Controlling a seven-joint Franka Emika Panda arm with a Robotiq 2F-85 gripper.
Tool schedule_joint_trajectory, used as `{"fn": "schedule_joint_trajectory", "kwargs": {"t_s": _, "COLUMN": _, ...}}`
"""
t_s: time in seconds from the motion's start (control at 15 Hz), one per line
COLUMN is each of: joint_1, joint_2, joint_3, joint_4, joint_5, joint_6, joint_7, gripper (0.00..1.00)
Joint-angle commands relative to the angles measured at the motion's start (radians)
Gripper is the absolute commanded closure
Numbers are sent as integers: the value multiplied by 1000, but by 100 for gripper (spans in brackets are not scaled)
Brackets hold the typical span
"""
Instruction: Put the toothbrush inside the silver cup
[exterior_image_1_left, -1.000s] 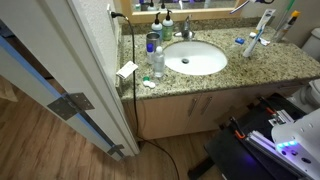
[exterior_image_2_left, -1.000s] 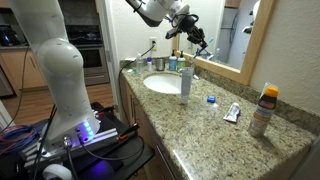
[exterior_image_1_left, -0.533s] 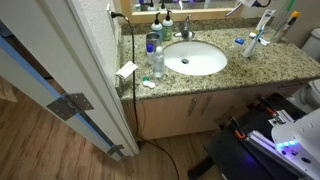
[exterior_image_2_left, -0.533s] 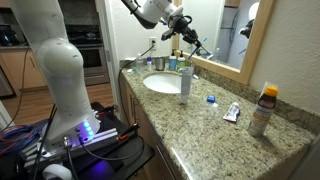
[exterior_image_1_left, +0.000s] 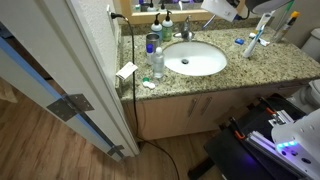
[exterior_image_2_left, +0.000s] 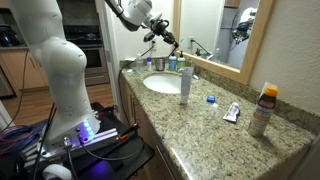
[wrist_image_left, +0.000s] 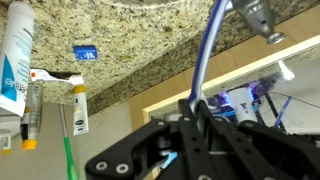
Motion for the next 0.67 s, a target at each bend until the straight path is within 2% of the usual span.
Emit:
{"fn": "schedule_joint_trajectory", "kwargs": {"t_s": 0.0, "joint_1": 0, "joint_2": 37, "joint_3": 24, "joint_4": 27, "joint_5": -60, "joint_6": -2, "joint_7": 34, "gripper": 97}}
{"fn": "schedule_joint_trajectory", "kwargs": {"t_s": 0.2, "joint_1": 62, "joint_2": 83, "joint_3": 90, "joint_4": 66, "joint_5": -139, "joint_6": 69, "joint_7": 87, "gripper": 97}}
{"fn": "schedule_joint_trajectory", "kwargs": {"t_s": 0.27, "joint_1": 86, "joint_2": 116, "joint_3": 117, "joint_4": 104, "joint_5": -170, "joint_6": 67, "joint_7": 109, "gripper": 97}}
{"fn": "schedule_joint_trajectory", "kwargs": {"t_s": 0.4, "joint_1": 131, "joint_2": 197, "joint_3": 159, "joint_4": 199, "joint_5": -164, "joint_6": 53, "joint_7": 107, "gripper": 97}}
{"fn": "schedule_joint_trajectory", "kwargs": {"t_s": 0.47, "joint_1": 110, "joint_2": 105, "joint_3": 134, "joint_4": 99, "joint_5": -140, "joint_6": 56, "joint_7": 97, "gripper": 97}}
{"fn": "schedule_joint_trajectory", "kwargs": {"t_s": 0.53, "joint_1": 129, "joint_2": 125, "joint_3": 147, "joint_4": 122, "joint_5": -136, "joint_6": 47, "joint_7": 103, "gripper": 90}}
{"fn": "schedule_joint_trajectory", "kwargs": {"t_s": 0.6, "joint_1": 133, "joint_2": 129, "joint_3": 148, "joint_4": 124, "joint_5": -136, "joint_6": 44, "joint_7": 103, "gripper": 90}}
